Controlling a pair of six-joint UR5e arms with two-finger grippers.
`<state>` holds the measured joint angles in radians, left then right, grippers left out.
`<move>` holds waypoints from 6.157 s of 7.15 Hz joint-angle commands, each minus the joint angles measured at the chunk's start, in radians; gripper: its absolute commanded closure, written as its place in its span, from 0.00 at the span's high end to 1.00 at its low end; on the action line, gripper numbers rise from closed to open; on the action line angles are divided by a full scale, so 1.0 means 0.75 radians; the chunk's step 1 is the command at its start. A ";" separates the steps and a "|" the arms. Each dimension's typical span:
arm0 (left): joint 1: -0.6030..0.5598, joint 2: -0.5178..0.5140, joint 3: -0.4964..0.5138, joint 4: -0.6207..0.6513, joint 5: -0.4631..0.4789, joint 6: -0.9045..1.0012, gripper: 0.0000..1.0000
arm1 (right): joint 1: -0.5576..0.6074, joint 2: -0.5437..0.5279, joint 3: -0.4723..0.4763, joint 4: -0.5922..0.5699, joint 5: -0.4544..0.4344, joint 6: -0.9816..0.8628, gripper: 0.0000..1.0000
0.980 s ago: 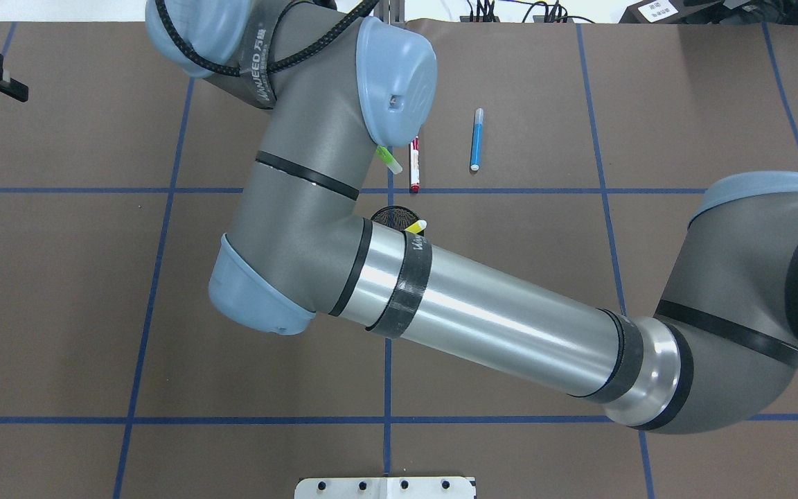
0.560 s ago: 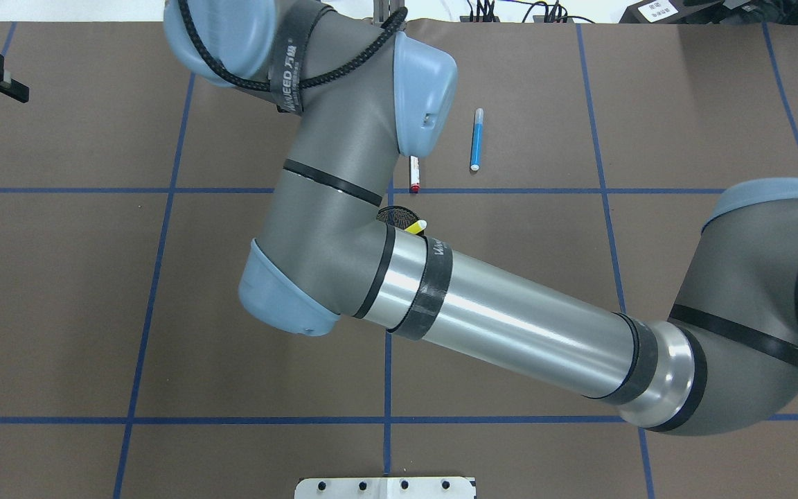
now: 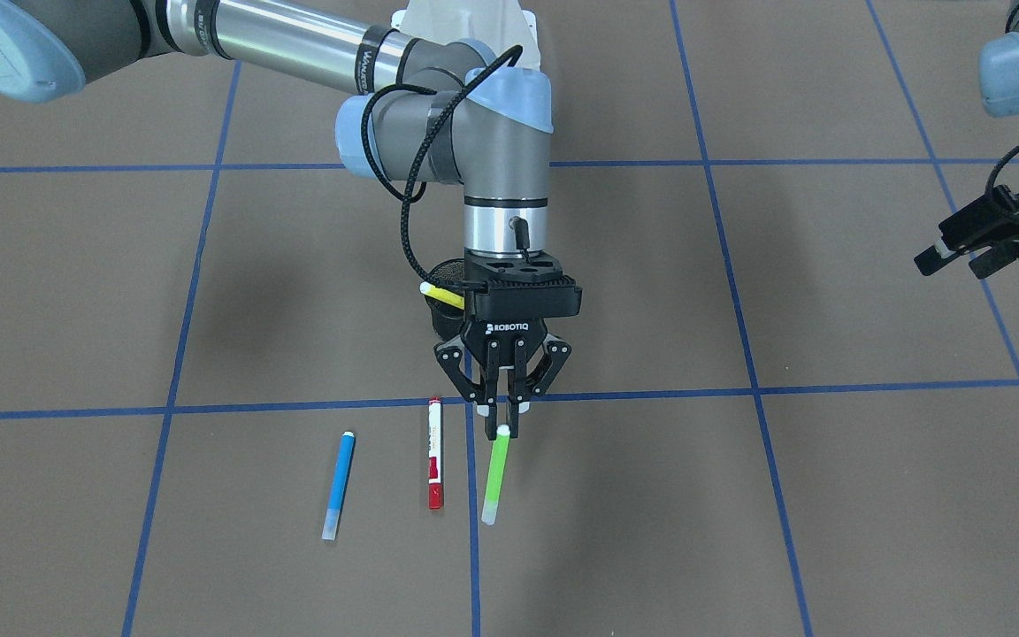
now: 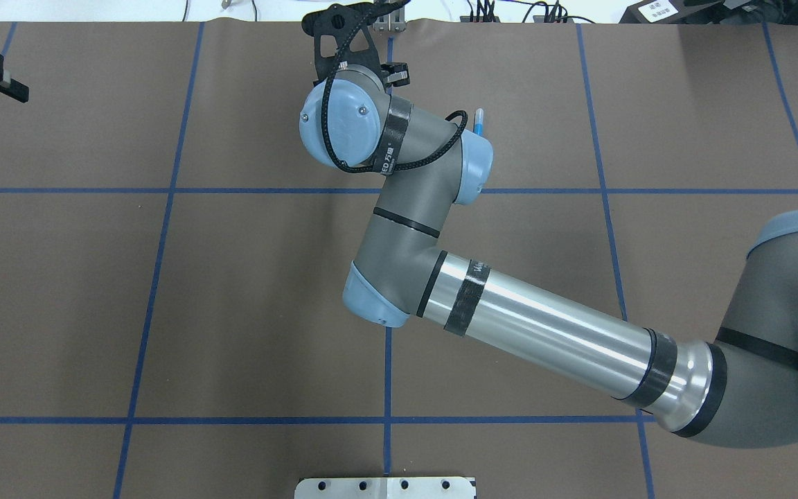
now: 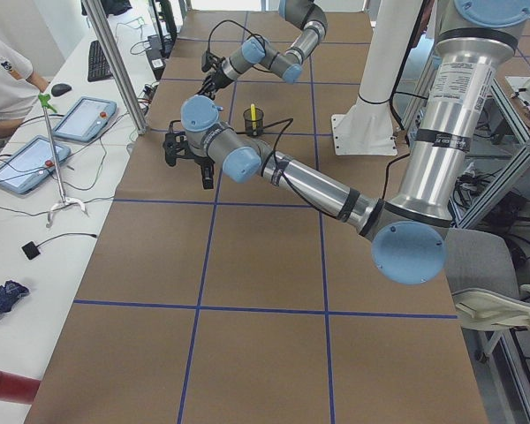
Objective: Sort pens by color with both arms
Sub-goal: 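Lay the green marker beside the red-capped marker and open the right gripper, then retract the right arm while the left arm moves over the cup, then lower the left gripper into the cup and grasp the yellow marker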
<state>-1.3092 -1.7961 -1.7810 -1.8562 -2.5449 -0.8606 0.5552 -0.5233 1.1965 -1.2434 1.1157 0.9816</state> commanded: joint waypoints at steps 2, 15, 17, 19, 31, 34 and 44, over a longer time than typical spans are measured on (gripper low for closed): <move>0.001 -0.002 0.004 0.000 0.002 0.000 0.99 | -0.026 0.025 -0.194 0.176 -0.027 -0.008 0.00; 0.244 -0.168 -0.035 0.022 0.273 -0.361 0.99 | 0.208 -0.530 0.524 0.147 0.670 0.037 0.82; 0.433 -0.335 -0.138 0.396 0.461 -0.411 0.99 | 0.455 -0.770 0.748 -0.039 1.102 0.004 0.96; 0.689 -0.605 -0.170 0.843 0.729 -0.496 0.99 | 0.645 -0.956 0.747 -0.058 1.346 -0.227 0.98; 1.077 -1.466 0.926 0.812 1.100 -1.319 0.95 | 0.804 -1.188 0.712 -0.054 1.349 -0.433 0.98; 1.085 -1.449 0.957 0.810 1.149 -1.311 0.80 | 0.804 -1.196 0.702 -0.052 1.347 -0.433 0.98; 1.116 -1.436 0.921 0.826 1.143 -1.311 0.00 | 0.802 -1.198 0.669 -0.040 1.345 -0.433 0.98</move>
<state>-0.4711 -2.8726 -1.0808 -1.2400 -1.6873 -1.8456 1.1566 -1.4233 1.6984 -1.2732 2.1251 0.6564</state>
